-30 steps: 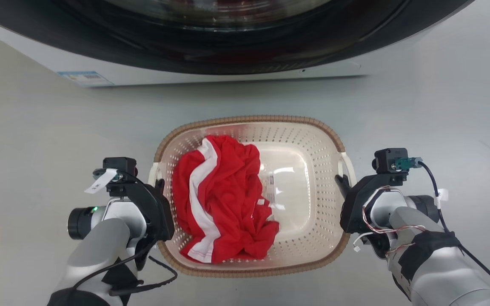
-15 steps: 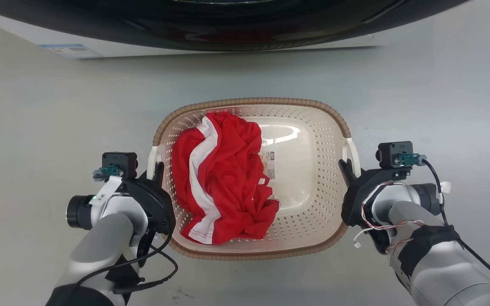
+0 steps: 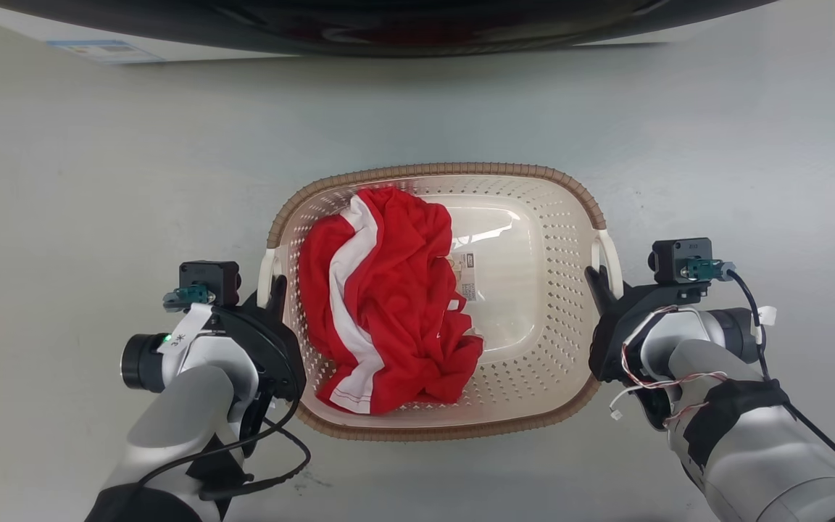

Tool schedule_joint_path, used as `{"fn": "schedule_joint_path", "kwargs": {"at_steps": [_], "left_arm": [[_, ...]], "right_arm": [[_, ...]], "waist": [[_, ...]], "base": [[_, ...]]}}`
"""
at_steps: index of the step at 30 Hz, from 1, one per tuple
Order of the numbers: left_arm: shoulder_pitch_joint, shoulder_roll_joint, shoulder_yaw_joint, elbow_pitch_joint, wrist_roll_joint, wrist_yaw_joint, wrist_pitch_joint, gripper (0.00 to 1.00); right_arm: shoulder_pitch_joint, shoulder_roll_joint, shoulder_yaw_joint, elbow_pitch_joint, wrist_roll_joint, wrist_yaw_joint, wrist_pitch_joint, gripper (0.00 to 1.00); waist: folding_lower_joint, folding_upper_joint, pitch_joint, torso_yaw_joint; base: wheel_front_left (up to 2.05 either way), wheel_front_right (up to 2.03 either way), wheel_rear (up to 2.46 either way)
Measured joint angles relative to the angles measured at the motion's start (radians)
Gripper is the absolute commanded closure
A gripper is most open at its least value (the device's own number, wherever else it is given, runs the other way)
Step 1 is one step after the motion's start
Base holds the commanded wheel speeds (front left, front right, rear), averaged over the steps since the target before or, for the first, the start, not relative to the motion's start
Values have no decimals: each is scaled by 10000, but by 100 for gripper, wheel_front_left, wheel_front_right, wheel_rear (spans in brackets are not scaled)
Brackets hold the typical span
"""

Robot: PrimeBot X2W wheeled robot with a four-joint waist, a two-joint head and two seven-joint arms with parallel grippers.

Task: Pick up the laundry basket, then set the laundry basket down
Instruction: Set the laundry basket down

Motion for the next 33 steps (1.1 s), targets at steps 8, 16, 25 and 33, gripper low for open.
{"fn": "schedule_joint_path", "kwargs": {"at_steps": [8, 16, 25, 33], "left_arm": [[-165, -29, -98, 79, 2, -56, 84, 100], [-198, -42, -232, 142, 4, -132, 46, 93], [-347, -42, -339, 153, 15, -221, -15, 0], [-343, -33, -337, 228, 2, -224, -155, 0]], "right_arm": [[-132, 2, 12, 151, -44, 4, -96, 100], [-132, 4, 10, 267, -44, 48, -222, 100], [-166, 2, 36, 245, -44, 132, -604, 0], [-105, 10, 113, 324, -44, 217, -792, 0]], "waist": [[0, 0, 231, 14], [0, -2, 291, 11], [-2, -2, 167, 42], [-2, -2, -238, 40]], "base": [[0, 0, 0], [0, 0, 0], [0, 0, 0], [0, 0, 0]]}}
